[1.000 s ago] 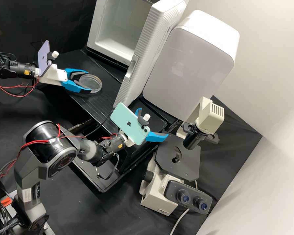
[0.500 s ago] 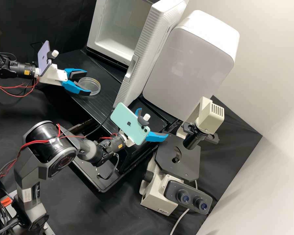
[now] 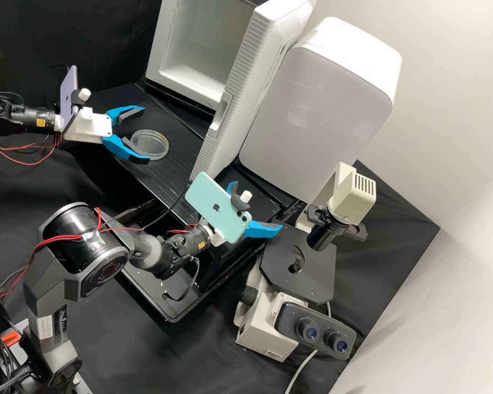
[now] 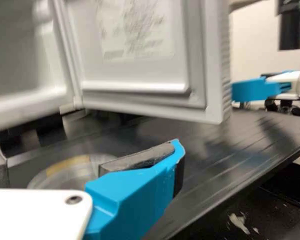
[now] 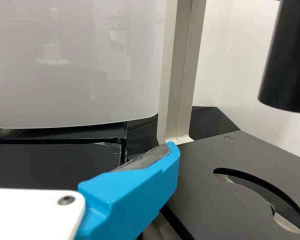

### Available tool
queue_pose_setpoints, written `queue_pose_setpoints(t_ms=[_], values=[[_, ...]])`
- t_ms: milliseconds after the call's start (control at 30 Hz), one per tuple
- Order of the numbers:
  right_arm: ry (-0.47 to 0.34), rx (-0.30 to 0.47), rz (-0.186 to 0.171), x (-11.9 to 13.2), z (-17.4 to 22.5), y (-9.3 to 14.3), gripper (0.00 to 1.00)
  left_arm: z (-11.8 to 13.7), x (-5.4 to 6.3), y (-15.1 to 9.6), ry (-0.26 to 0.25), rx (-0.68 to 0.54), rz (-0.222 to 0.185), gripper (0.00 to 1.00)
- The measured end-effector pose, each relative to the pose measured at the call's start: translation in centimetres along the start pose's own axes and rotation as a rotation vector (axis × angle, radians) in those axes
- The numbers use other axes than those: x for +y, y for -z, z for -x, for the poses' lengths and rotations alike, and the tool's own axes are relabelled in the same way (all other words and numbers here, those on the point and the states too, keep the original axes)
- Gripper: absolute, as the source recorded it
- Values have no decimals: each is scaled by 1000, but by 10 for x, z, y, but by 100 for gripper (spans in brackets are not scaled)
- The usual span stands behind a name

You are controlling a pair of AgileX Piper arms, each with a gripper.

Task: Take the petri dish out of the incubator

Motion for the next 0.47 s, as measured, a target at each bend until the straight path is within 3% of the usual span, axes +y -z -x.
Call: queue_pose_setpoints(t_ms=[100, 233, 333, 467], values=[[0, 0, 0, 0, 0, 0, 100, 4, 6, -7, -97, 15, -59, 100], [0, 0, 0, 0, 0, 0, 100, 10, 13, -9, -205, 25, -74, 100], [0, 0, 0, 0, 0, 0, 100, 12, 14, -7, -227, 28, -64, 100], [0, 0, 0, 0, 0, 0, 100, 15, 15, -5, -227, 26, -17, 100]])
